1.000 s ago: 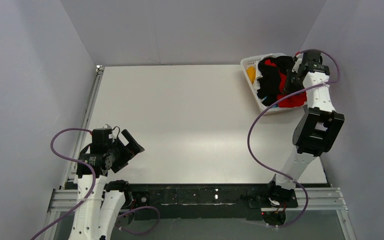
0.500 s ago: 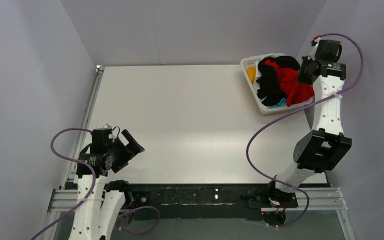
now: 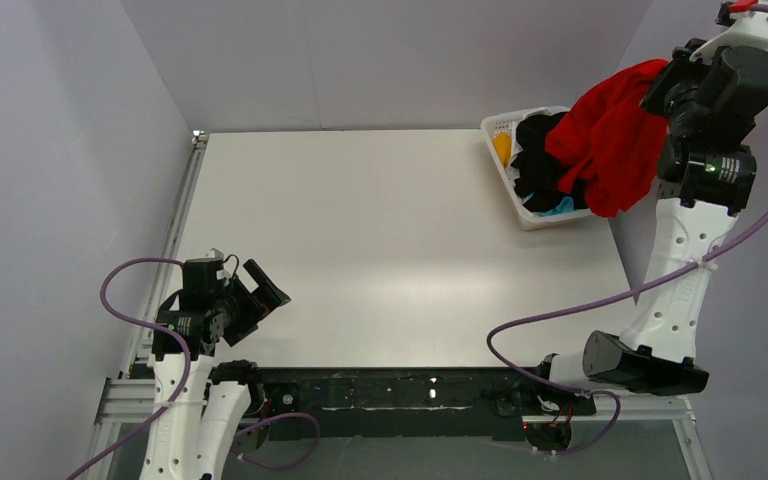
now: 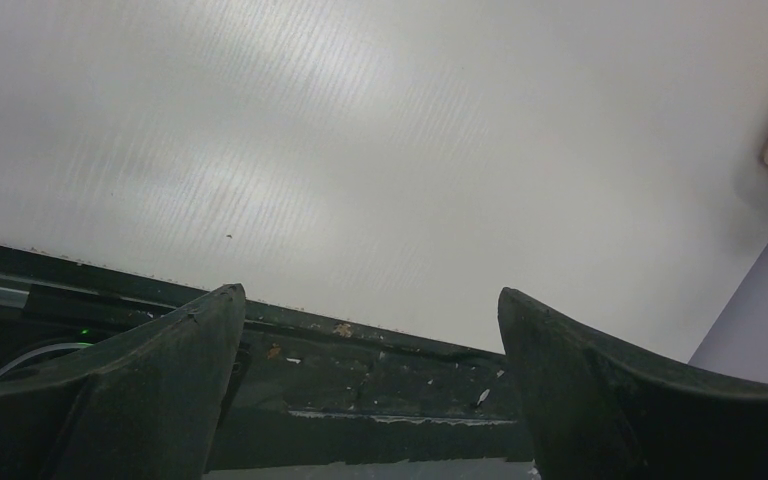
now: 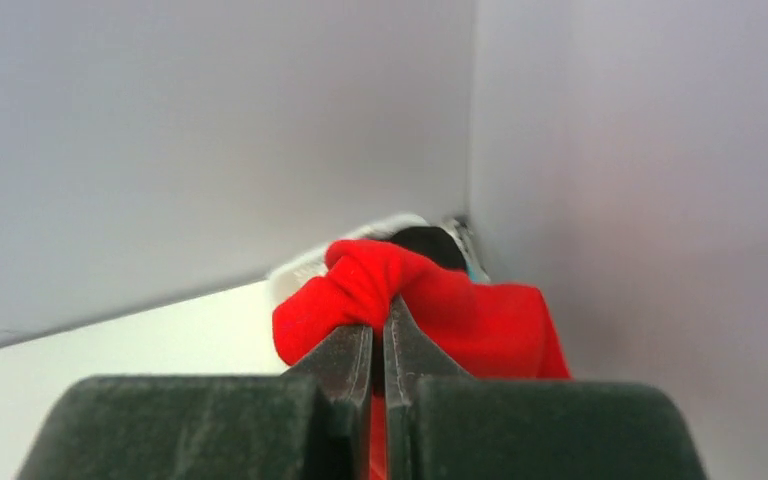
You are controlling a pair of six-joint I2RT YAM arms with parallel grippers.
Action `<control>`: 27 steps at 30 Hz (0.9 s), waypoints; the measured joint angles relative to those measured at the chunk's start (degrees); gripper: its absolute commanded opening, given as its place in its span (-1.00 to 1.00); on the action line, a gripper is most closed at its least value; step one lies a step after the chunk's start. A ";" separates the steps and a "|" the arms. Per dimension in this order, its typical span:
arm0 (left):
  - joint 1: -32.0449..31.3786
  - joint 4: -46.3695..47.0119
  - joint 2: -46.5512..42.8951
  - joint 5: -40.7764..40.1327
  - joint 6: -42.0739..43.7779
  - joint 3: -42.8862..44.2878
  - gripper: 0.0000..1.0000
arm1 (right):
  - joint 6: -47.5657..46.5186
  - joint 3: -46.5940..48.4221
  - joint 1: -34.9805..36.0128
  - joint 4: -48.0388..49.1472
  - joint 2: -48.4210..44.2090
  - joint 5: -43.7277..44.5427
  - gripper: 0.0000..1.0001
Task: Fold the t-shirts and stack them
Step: Grab crumpled tshirt from bin with the right arm, then move the tshirt to the center of the board
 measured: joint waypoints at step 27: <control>0.00 -4.22 -1.22 1.07 0.85 2.27 0.99 | 14.80 -6.05 39.39 13.57 -9.51 -35.85 -0.97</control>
